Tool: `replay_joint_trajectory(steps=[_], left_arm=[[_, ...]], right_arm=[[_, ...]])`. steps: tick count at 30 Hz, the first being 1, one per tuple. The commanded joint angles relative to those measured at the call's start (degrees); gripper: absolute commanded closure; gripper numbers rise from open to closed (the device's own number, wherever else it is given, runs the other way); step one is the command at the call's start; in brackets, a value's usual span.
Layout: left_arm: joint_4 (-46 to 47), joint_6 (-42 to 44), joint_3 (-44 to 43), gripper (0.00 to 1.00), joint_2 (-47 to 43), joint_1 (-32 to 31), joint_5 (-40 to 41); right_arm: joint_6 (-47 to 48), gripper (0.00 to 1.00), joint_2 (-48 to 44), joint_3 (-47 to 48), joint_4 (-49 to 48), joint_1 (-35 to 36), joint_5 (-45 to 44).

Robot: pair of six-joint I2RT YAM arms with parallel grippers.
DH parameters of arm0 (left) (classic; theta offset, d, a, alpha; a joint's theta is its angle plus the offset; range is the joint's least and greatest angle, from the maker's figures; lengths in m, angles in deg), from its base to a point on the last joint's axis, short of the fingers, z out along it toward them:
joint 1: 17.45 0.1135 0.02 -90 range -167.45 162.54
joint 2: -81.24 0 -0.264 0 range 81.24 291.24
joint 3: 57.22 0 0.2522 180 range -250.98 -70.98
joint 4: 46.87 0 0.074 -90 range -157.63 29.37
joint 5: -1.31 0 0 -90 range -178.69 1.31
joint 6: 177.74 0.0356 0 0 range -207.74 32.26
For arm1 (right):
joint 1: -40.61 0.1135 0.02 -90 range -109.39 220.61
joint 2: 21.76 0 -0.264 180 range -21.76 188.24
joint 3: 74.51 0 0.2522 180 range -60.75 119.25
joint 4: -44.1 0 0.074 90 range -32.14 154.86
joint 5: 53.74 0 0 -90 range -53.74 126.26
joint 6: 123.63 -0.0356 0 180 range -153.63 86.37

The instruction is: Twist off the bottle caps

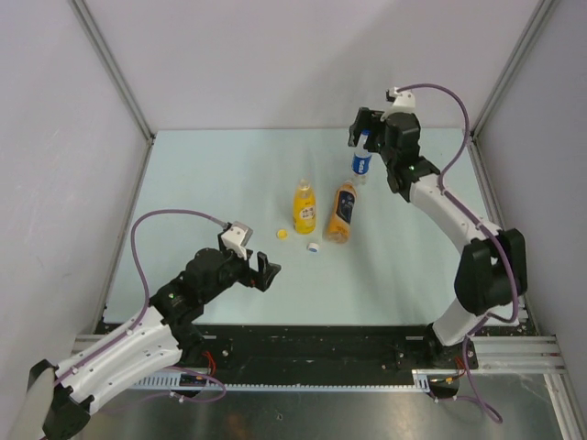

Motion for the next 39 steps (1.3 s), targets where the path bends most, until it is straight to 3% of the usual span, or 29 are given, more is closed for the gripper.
replay_joint_trajectory(steps=[1, 10, 16, 22, 25, 31, 39], left_arm=[[0.89, 1.23, -0.49, 0.01, -0.8, -0.09, 0.62], [0.89, 2.04, -1.44, 0.01, 1.67, -0.07, 0.38], [0.89, 1.86, -1.56, 0.01, 1.79, -0.06, -0.19], [0.89, 1.8, -1.88, 0.01, 1.7, -0.02, -0.52], [0.89, 1.79, -2.18, 0.01, 1.77, -0.07, -0.72], [0.76, 1.93, -3.35, 0.01, 1.3, -0.02, -1.78], [0.79, 2.41, -6.71, 0.01, -0.78, -0.05, -2.89]], right_arm=[[3.48, 0.03, 6.95, 8.79, -0.31, -1.12, -6.19], [7.9, 0.08, 23.77, 29.36, 11.7, -1.24, -9.96], [7.54, 0.38, 27.15, 31.74, 13.92, -1.64, -9.85], [6.6, 0.82, 25.79, 28.52, 13.03, -1.96, -9.07], [6.68, 0.96, 24.86, 28.24, 13.14, -1.99, -9.06], [7.16, 1.0, 19.66, 27.73, 14.26, -1.95, -9.09], [7.16, 1.0, 4.14, 20.43, 13.41, -0.37, -7.55]])
